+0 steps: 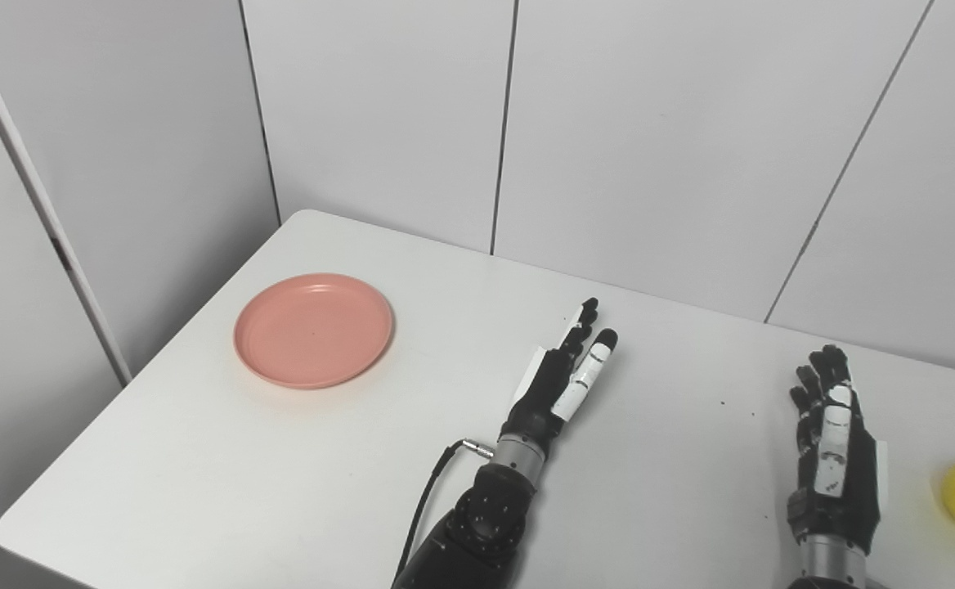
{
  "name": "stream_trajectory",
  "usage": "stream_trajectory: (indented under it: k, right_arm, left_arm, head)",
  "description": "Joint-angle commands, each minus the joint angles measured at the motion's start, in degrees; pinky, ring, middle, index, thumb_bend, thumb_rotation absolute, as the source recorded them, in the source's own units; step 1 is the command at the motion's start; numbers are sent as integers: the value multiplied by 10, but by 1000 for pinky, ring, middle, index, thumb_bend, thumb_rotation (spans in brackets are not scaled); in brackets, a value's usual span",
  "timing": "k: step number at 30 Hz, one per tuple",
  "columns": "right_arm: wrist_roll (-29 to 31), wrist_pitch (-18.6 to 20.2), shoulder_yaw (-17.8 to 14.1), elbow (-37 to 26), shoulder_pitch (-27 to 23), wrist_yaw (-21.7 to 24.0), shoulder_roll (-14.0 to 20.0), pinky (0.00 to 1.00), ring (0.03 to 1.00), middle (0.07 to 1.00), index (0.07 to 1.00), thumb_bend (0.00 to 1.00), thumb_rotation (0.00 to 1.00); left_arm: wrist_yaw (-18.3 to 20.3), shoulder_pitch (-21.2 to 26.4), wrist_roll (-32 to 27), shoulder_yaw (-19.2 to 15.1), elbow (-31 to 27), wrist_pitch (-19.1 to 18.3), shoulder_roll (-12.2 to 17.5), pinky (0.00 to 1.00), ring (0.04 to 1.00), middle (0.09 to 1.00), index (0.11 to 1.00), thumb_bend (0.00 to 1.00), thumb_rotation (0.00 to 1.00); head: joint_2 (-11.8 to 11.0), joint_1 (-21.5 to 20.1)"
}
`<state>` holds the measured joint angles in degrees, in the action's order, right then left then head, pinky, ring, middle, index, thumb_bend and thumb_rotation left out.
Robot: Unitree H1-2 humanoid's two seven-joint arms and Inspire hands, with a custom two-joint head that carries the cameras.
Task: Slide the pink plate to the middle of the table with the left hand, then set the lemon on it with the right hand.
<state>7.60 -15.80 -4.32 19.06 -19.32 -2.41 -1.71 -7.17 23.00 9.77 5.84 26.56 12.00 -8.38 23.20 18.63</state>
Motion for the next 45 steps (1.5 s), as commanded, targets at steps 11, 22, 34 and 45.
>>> stream_trajectory:
  k: [11,22,34,45]
  right_arm:
    - [0,-30,-1,25,16,10,3,950,931,929,914,684,901]
    - [4,-29,0,23,19,12,2,960,941,937,921,697,912]
    - [0,-32,1,26,20,11,2,965,947,943,933,710,922]
    - [-4,-28,0,19,23,9,3,964,948,946,931,695,940]
  left_arm:
    - [-48,-5,2,-27,-13,25,2,991,984,982,980,602,1000]
    - [-69,21,19,-40,-28,109,34,954,938,946,945,566,1000]
    - [-94,25,37,-85,-148,39,70,787,798,809,802,579,1000]
    - [-115,31,40,-129,-163,28,123,788,781,782,777,604,1000]
  head:
    - [-4,-3]
    - [-9,-3]
    - [-10,-1]
    - [-7,-4]
